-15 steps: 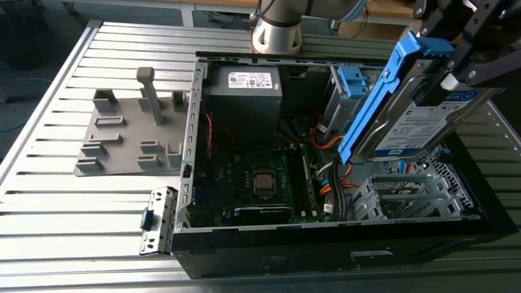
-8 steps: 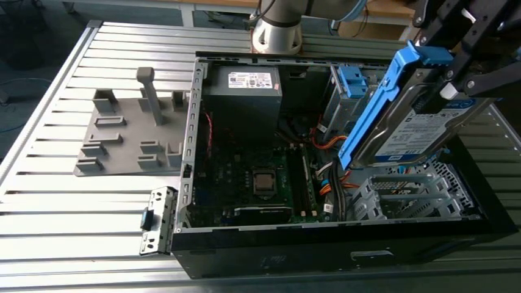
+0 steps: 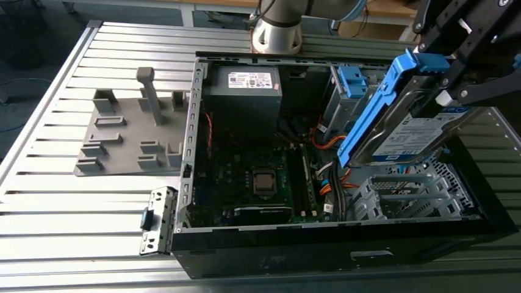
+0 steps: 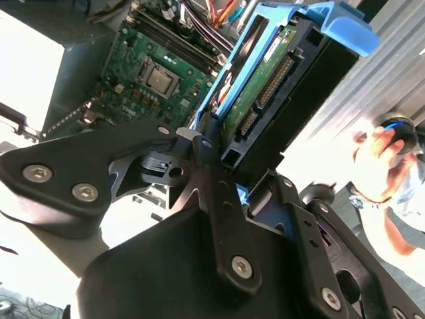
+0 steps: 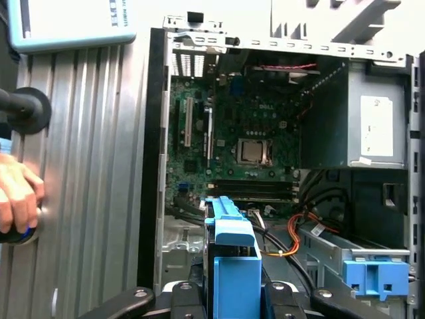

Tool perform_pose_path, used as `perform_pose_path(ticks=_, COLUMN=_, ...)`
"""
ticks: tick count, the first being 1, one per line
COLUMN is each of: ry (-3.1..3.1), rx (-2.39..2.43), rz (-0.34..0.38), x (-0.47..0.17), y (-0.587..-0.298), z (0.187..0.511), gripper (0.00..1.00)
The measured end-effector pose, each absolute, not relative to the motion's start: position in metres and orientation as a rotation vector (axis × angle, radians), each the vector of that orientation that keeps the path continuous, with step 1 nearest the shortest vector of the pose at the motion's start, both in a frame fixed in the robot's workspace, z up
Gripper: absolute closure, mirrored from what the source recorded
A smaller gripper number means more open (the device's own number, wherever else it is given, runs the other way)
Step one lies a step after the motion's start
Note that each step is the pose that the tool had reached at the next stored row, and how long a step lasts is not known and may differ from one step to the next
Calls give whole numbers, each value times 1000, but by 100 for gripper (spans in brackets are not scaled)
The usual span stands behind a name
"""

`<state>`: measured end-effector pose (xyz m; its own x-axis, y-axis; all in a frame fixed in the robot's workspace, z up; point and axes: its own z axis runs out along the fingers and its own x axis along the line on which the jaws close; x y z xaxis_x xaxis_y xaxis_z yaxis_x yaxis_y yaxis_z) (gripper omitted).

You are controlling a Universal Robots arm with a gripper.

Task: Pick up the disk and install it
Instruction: 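Pick up the disk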

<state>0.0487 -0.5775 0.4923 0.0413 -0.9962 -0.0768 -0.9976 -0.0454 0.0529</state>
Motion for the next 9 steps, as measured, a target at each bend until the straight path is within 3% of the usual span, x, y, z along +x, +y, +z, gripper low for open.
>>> perform_pose_path(ticks=9, ry=2220, rx=-2180, rz=155, x=49, y=-581, z=488, gripper=64)
